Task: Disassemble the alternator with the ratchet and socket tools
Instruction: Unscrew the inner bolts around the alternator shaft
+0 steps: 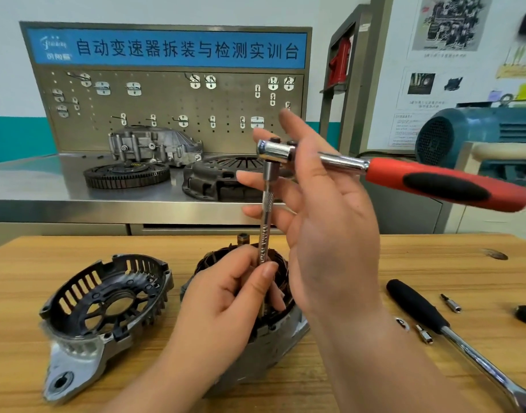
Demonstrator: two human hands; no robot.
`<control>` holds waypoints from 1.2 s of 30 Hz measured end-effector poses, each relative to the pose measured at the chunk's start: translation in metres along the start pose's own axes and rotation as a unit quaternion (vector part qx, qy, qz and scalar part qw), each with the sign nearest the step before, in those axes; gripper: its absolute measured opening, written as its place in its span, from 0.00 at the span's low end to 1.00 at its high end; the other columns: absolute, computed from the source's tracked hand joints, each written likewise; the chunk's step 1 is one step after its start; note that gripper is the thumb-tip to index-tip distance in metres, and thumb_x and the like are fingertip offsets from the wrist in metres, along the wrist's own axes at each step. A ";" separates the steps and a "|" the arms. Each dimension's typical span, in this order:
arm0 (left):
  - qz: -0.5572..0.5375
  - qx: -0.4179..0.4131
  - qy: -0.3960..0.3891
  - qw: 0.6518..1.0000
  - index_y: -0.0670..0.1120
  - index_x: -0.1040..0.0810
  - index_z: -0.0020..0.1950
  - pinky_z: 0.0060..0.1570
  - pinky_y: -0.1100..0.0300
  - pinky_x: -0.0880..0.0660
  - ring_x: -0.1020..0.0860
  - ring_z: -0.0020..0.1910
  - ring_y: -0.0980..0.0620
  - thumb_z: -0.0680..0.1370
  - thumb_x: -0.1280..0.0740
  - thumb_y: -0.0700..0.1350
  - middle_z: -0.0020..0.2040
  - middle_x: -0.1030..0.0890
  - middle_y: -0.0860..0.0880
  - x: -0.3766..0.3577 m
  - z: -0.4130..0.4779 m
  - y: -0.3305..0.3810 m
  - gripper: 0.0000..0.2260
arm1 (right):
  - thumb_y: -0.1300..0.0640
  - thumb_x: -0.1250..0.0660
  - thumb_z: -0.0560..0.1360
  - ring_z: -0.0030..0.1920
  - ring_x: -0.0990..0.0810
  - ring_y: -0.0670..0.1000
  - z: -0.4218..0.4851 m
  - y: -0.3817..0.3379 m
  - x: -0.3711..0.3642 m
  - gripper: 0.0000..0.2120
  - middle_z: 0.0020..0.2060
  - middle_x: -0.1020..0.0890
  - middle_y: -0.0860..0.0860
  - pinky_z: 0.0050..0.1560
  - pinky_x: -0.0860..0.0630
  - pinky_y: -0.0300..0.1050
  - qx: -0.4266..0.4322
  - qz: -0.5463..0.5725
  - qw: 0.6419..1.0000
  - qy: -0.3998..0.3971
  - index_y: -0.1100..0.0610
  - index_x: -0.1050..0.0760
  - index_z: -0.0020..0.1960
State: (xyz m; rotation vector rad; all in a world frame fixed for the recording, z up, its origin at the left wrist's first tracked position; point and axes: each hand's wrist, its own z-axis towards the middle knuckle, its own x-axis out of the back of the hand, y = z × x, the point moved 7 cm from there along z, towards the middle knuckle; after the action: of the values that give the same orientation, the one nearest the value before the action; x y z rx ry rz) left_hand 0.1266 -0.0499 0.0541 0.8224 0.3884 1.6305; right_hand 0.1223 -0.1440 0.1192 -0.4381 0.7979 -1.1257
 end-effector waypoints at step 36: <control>-0.023 0.038 -0.074 0.996 0.44 0.21 0.51 0.45 0.54 0.24 0.19 0.42 0.48 0.76 0.40 0.57 0.42 0.15 0.54 -0.004 0.004 -0.005 0.19 | 0.54 0.36 0.75 0.50 0.17 0.49 0.000 -0.004 -0.007 0.14 0.57 0.17 0.47 0.41 0.22 0.40 -0.018 0.024 0.998 -0.048 0.48 0.22 0.60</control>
State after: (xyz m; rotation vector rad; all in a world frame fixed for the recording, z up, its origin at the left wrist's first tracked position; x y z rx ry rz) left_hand 0.1328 -0.0530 0.0523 0.9782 0.3641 1.5094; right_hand 0.1188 -0.1395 0.1244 -0.4962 0.7418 -1.0395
